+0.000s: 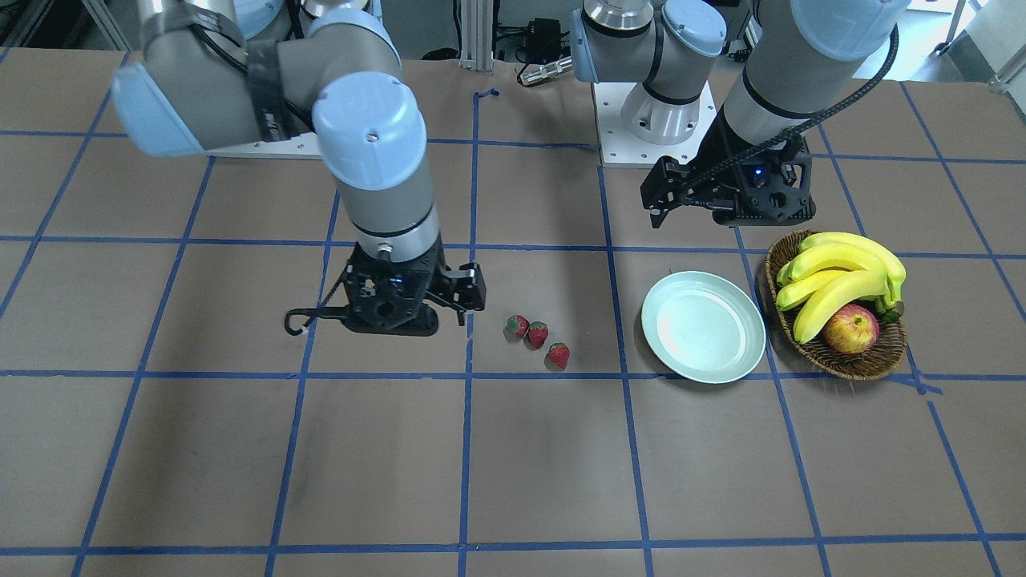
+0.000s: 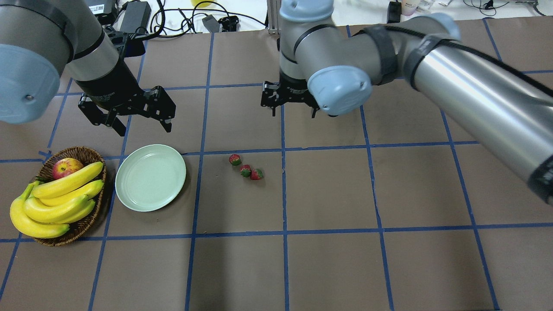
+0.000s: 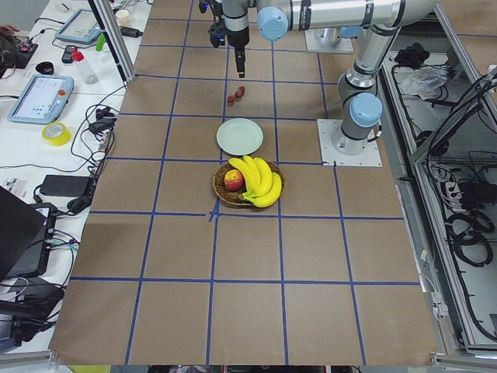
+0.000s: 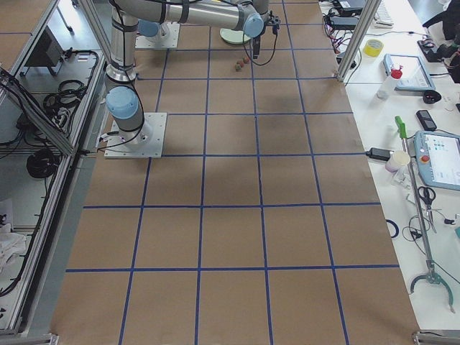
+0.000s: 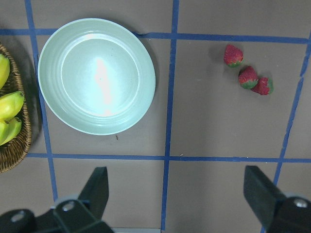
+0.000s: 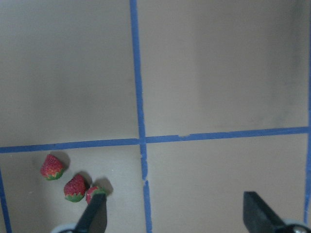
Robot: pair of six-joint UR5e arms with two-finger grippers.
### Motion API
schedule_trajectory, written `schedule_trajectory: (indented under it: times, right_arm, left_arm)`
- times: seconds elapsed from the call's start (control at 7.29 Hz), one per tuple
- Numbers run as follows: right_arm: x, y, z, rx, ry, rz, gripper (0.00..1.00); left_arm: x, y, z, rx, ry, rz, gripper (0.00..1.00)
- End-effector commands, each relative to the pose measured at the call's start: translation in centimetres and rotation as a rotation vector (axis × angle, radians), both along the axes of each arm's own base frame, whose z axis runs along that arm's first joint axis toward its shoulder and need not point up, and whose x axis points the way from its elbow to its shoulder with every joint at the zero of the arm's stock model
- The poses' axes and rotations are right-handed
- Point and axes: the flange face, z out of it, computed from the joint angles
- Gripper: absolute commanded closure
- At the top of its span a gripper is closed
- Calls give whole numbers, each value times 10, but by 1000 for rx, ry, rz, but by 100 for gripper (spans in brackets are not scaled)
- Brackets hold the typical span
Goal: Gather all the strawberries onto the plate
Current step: 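Raise the right gripper away while the left arm starts reaching out, then reach the left gripper to the strawberry cluster and grasp one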
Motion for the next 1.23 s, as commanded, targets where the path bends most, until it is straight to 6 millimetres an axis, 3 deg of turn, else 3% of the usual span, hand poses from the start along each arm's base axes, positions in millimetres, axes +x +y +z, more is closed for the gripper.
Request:
schedule_trajectory:
  times: [0.0,0.27,0.69,1.1]
  right_arm:
    - [-63,5,60,38,22,-66,0]
    - [-87,7,89,52,56,-88,0]
    - [-92,7,97,37,57,-42,0]
    - [-95,9,98,1,56,11,0]
  left_arm:
    - [2,-15,-17,-5,2,20,0]
    - [-6,-41,-61,-67,51,72,0]
    - [-33,-49,-152,-58,81,263,0]
    - [-70,-62,-193,-75,135,339,0]
